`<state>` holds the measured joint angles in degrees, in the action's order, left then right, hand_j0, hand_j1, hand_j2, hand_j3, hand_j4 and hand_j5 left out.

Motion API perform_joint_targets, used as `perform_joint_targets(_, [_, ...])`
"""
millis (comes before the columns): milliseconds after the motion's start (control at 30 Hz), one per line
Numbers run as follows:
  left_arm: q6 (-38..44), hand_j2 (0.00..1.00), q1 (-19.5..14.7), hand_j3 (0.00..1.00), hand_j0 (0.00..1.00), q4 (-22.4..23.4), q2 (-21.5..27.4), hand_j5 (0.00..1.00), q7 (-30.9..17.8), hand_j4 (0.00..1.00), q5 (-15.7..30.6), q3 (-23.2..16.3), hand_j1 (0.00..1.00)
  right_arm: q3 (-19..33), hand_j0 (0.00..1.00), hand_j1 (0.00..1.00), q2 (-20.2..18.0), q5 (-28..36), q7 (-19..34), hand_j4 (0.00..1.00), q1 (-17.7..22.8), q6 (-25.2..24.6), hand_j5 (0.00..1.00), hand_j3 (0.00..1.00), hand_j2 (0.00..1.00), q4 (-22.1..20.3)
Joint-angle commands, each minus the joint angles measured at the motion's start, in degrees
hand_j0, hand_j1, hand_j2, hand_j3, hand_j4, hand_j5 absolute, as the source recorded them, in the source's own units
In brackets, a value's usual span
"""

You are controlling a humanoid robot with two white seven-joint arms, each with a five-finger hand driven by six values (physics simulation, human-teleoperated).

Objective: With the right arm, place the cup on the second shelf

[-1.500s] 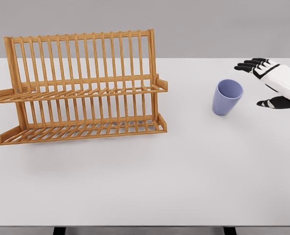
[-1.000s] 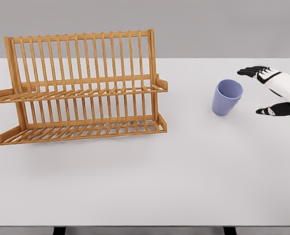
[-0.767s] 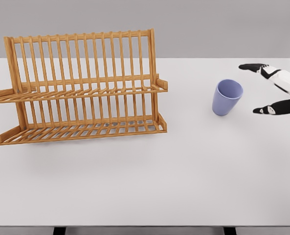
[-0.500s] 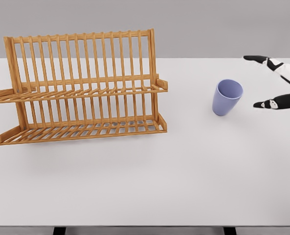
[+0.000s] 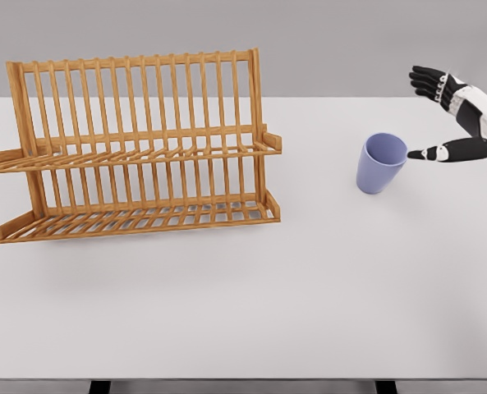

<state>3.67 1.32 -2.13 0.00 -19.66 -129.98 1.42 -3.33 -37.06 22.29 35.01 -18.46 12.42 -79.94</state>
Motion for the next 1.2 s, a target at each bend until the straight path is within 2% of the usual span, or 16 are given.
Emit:
perform_joint_targets(0, [0.0,1.00,0.0,1.00,1.00,0.0,0.0,1.00,0.0,1.00,0.0,0.0,1.00,0.0,1.00,1.00,0.2,0.6,0.0,1.00,0.0,-0.7,1.00,1.00,1.00,0.2])
perform_joint_targets(333, [0.0,1.00,0.0,1.00,1.00,0.0,0.0,1.00,0.0,1.00,0.0,0.0,1.00,0.0,1.00,1.00,0.9,0.8,0.0,1.00,2.4,-0.4,1.00,1.00,1.00,1.6])
perform_joint_targets(367, [0.0,1.00,0.0,1.00,1.00,0.0,0.0,1.00,0.0,1.00,0.0,0.0,1.00,0.1,1.00,1.00,0.9,1.6,0.0,1.00,2.7,-0.4,1.00,1.00,1.00,1.8])
perform_joint_targets(433, [0.0,1.00,0.0,1.00,1.00,0.0,0.0,1.00,0.0,1.00,0.0,0.0,1.00,0.1,1.00,1.00,0.6,7.3,0.0,1.00,3.7,-0.3,1.00,1.00,1.00,2.9])
perform_joint_targets(533, [0.0,1.00,0.0,1.00,1.00,0.0,0.0,1.00,0.0,1.00,0.0,0.0,1.00,0.0,1.00,1.00,0.7,7.5,0.0,1.00,4.4,-0.3,1.00,1.00,1.00,3.2])
perform_joint_targets(867, [0.0,1.00,0.0,1.00,1.00,0.0,0.0,1.00,0.0,1.00,0.0,0.0,1.00,-2.0,1.00,1.00,3.2,7.5,0.0,1.00,4.3,-0.5,1.00,1.00,1.00,6.2])
perform_joint_targets(1167, [0.0,1.00,0.0,1.00,1.00,0.0,0.0,1.00,0.0,1.00,0.0,0.0,1.00,-1.8,1.00,1.00,3.1,7.6,0.0,1.00,2.7,-0.4,1.00,1.00,1.00,9.3])
